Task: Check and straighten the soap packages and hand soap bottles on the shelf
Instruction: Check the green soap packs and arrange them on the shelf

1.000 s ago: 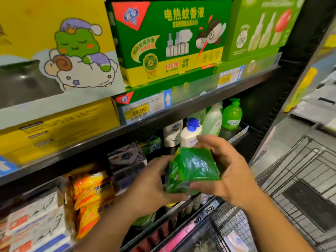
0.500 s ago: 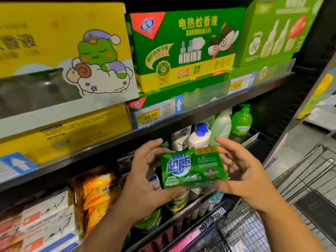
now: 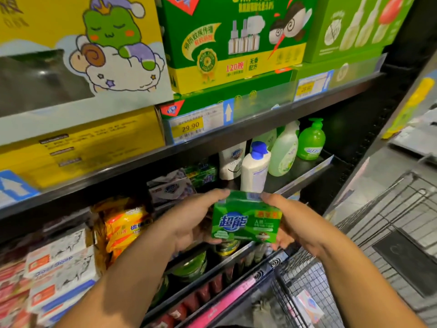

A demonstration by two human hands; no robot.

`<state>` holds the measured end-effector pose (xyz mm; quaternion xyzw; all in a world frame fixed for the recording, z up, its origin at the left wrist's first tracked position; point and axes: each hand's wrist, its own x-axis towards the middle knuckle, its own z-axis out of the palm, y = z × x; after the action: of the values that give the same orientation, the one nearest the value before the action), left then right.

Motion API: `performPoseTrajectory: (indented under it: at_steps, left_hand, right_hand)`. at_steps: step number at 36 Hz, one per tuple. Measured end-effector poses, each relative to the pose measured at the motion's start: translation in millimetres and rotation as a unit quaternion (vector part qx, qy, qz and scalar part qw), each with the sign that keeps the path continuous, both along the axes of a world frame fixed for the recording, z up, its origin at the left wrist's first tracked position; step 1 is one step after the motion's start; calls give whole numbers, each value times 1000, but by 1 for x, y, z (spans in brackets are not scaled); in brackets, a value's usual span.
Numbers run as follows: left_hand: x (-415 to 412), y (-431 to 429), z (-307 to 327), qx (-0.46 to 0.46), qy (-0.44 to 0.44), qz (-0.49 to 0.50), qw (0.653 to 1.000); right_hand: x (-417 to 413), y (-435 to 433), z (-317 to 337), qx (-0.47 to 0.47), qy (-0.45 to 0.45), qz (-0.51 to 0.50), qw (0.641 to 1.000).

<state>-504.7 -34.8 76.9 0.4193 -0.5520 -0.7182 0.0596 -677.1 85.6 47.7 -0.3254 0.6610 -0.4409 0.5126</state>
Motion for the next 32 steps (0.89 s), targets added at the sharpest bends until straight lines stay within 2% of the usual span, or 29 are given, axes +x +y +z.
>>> performPoseTrajectory:
  at_steps: [4,6,8,10,13,15,16,18,20,22,25,29,32]
  left_hand:
    - [7,-8,1,-88,92,-21,992]
    - [11,-11,-2,-222,116,-63,966]
    - [15,-10,-9,-422,126,-90,893]
    - [15,-5,-17,-566,163,-83,804]
    - [11,0,-32,-684,225,-90,688]
    - [8,-1,-39,-710,244,-98,653]
    - [9,-2,-41,-711,241,-111,651]
    - [13,-3,-39,-694,189,-161,676]
    - [22,-5,-31,-650,74,-239,718]
    - [27,-5,-21,-613,-18,-278,739]
    - [28,-2,-7,-604,-87,-229,758]
    - [37,-5,4,-630,-107,-173,750]
    - [60,-13,6,-580,-117,-145,793]
  right_hand:
    - [-18,4,8,-140,21,13,990]
    - [-27,10,10,-200,51,24,978]
    - [-33,13,6,-225,56,44,972]
    - [-35,16,-1,-234,-7,65,970]
    - [-32,18,-20,-224,-194,124,947]
    - [-25,15,-26,-217,-261,105,935]
    - [-22,12,-28,-217,-261,78,937]
    - [-17,6,-28,-222,-189,28,956]
    - [-15,3,-25,-225,-103,15,969]
    - [-13,0,-19,-222,-54,27,973]
    - [-7,-7,-12,-222,-19,66,973]
    - [8,-25,-4,-238,-17,81,968]
    - [17,-37,2,-228,-40,127,964]
